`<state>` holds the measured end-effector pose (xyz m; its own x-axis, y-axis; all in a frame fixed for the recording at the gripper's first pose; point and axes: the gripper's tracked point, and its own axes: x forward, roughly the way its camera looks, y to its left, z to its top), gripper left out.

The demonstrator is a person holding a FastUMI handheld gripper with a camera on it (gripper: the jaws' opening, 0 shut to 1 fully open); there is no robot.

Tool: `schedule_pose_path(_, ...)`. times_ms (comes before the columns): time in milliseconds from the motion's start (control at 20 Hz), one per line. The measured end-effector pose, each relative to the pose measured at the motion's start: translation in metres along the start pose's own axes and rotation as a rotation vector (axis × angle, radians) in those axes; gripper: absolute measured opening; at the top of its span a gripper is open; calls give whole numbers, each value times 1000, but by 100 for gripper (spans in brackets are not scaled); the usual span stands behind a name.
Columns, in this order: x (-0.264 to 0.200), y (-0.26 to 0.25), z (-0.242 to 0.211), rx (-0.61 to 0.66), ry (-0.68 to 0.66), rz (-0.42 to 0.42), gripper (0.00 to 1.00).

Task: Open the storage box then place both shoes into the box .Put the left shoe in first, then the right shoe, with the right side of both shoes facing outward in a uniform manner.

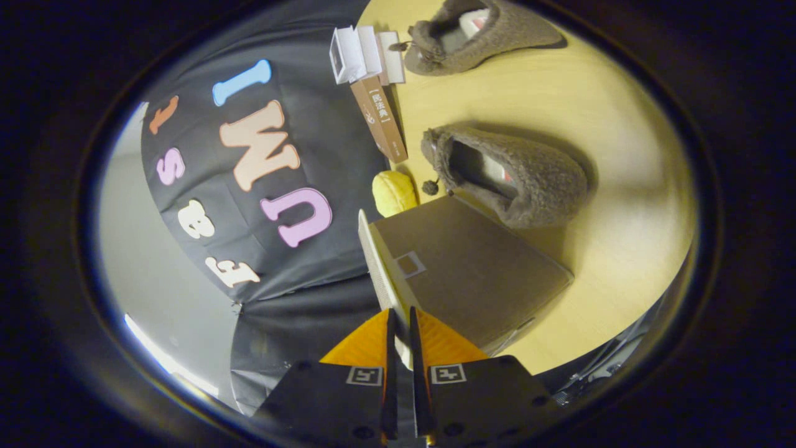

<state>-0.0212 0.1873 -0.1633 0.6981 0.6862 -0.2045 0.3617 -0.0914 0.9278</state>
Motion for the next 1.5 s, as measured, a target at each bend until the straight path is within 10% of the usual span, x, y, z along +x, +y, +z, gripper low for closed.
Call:
schedule_pose_path(800,13,113,-82,-640,63,48,6)
schedule_pose_path(1500,79,137,-248,-1141,288,83,9)
